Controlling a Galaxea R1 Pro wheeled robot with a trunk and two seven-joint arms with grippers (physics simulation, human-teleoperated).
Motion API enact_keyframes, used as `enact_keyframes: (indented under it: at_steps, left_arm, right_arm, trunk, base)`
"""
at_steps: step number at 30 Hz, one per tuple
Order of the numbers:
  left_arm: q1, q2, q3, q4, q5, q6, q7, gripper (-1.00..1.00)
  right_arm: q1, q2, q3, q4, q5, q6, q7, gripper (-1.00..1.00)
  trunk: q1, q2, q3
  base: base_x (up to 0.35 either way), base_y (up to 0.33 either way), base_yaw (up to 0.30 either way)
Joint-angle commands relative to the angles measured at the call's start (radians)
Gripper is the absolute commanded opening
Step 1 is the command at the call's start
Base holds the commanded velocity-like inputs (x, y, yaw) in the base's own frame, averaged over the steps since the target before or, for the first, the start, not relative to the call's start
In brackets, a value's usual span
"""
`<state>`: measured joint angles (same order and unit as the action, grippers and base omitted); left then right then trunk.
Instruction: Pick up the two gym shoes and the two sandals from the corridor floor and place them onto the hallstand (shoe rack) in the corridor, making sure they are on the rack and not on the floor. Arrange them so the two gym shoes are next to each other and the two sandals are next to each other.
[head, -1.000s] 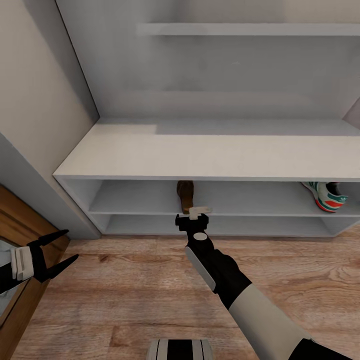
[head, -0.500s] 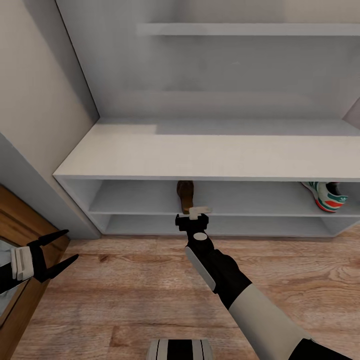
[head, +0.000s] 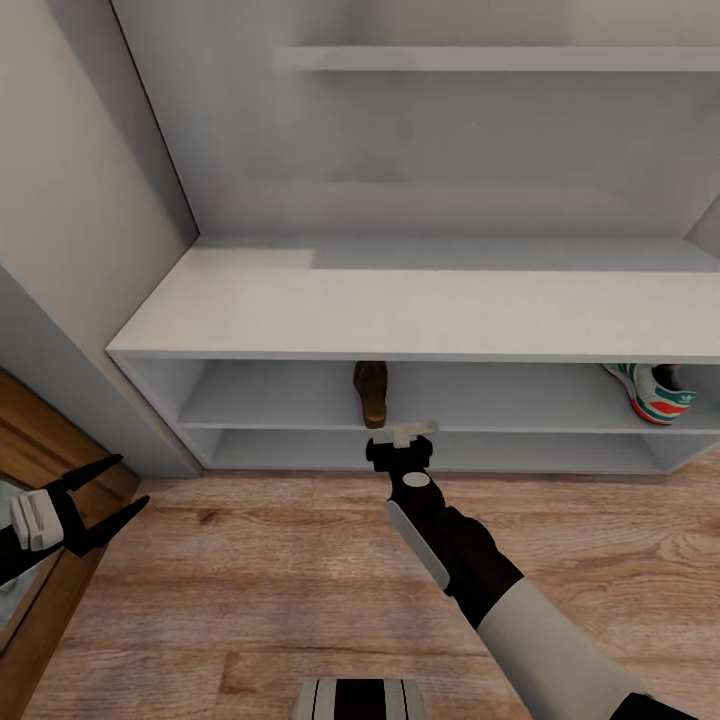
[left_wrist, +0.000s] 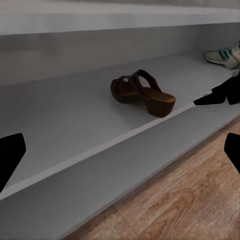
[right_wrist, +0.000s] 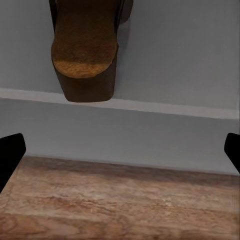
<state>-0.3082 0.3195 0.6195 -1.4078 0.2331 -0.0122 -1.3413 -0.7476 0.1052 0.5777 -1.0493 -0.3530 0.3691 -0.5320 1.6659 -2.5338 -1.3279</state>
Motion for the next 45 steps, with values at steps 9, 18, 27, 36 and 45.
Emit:
enact_keyframes:
  at_steps: [9,18,27,36,45]
  left_arm:
    - [-0.001,-0.003,0.008,0.002,0.002,0.001,0.030,1.00]
    - [-0.001,-0.005,0.010,0.002,0.002,0.002,0.033,1.00]
    - [-0.001,-0.005,0.011,0.002,0.003,0.003,0.034,1.00]
    - [0.000,-0.005,0.011,0.002,0.003,0.003,0.033,1.00]
    - [0.000,-0.005,0.011,0.002,0.003,0.004,0.033,1.00]
  right_arm:
    - [0.004,-0.011,0.002,-0.009,-0.008,0.016,-0.008,1.00]
    - [0.006,-0.015,0.002,-0.011,-0.008,0.020,-0.008,1.00]
    - [0.006,-0.015,0.002,-0.012,-0.008,0.033,-0.008,1.00]
    - [0.007,-0.015,0.002,-0.012,-0.008,0.044,-0.008,1.00]
    - [0.007,-0.015,0.002,-0.012,-0.007,0.048,-0.008,1.00]
  trunk:
    - [0.000,0.000,-0.001]
    - [0.000,0.000,-0.001]
    - [0.000,0.000,-0.001]
    - [0.000,0.000,-0.001]
    - [0.000,0.000,-0.001]
  base:
    - [0.000,0.000,0.000]
    - [0.000,0.000,0.000]
    - [0.000,0.000,0.000]
    - [-0.023,0.000,0.000]
    - [-0.155,0.000,0.000]
